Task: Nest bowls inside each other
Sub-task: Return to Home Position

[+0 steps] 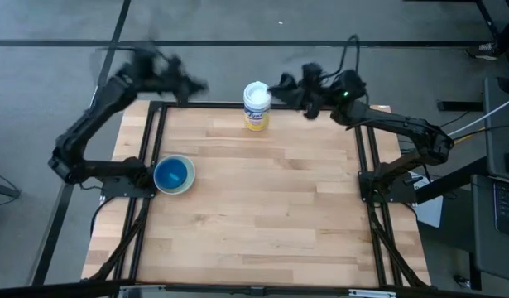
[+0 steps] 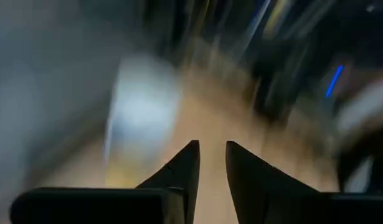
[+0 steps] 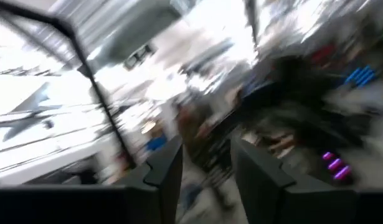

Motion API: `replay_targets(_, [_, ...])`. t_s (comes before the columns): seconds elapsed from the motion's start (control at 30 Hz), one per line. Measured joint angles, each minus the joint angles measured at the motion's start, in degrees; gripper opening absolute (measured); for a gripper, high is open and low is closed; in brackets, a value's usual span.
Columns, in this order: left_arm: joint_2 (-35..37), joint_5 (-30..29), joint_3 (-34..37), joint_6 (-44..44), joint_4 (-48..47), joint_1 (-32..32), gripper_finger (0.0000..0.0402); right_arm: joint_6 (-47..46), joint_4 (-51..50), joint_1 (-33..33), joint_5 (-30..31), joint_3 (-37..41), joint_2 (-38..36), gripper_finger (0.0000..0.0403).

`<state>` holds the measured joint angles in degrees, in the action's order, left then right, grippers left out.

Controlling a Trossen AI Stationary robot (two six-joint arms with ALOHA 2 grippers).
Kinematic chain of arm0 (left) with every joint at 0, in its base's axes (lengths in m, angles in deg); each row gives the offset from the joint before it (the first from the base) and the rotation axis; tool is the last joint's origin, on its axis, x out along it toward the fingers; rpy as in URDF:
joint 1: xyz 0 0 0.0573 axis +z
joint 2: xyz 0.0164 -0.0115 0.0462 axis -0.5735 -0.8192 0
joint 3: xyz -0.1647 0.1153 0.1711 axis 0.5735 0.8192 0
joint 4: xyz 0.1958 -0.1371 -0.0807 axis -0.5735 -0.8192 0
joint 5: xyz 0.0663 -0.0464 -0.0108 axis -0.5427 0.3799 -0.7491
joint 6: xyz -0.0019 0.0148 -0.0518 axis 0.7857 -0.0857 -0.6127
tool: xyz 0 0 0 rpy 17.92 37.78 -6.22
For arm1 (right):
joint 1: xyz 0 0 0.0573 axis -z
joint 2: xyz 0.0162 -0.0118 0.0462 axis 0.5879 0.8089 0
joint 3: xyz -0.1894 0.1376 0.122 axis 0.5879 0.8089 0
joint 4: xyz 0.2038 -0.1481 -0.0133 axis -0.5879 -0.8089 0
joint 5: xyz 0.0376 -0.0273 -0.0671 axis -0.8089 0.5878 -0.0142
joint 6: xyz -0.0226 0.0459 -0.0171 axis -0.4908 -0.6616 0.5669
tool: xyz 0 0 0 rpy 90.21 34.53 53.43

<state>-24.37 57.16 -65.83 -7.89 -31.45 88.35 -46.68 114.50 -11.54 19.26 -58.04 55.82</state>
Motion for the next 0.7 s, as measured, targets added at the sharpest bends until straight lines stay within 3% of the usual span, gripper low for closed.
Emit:
replay_targets(0.13, [5.85,-1.0,-6.94,-12.56,33.99,-0.1,0.0067,3.96,-0.54,3.82,3.1,-2.9,-1.36,0.0123])
replay_targets(0.2, [9.27,-3.25,-8.98,-12.96,43.65,-0.1,0.0065,3.68,-0.64,6.04,-3.27,-3.21,-2.63,0.0118])
replay_targets(0.27, [12.91,-5.83,-10.45,-11.23,46.8,-0.1,0.0061,3.59,-0.74,6.76,-10.3,-2.78,-4.45,0.0119])
replay_targets(0.43, [23.54,-14.39,-11.29,-9.91,42.33,-0.1,0.0052,-1.08,1.39,5.15,-20.51,-2.36,-9.92,0.0136])
replay_targets(0.6, [33.05,-17.66,-11.29,-8.64,29.45,-0.04,0.0044,-2.24,0.76,3.74,-23.9,-2.35,-13.47,0.0151])
replay_targets(0.7, [37.67,-19.08,-11.25,-3.94,18.97,-0.03,0.0038,-12.68,-0.1,3.27,-32.03,-2.33,-14.66,0.0159])
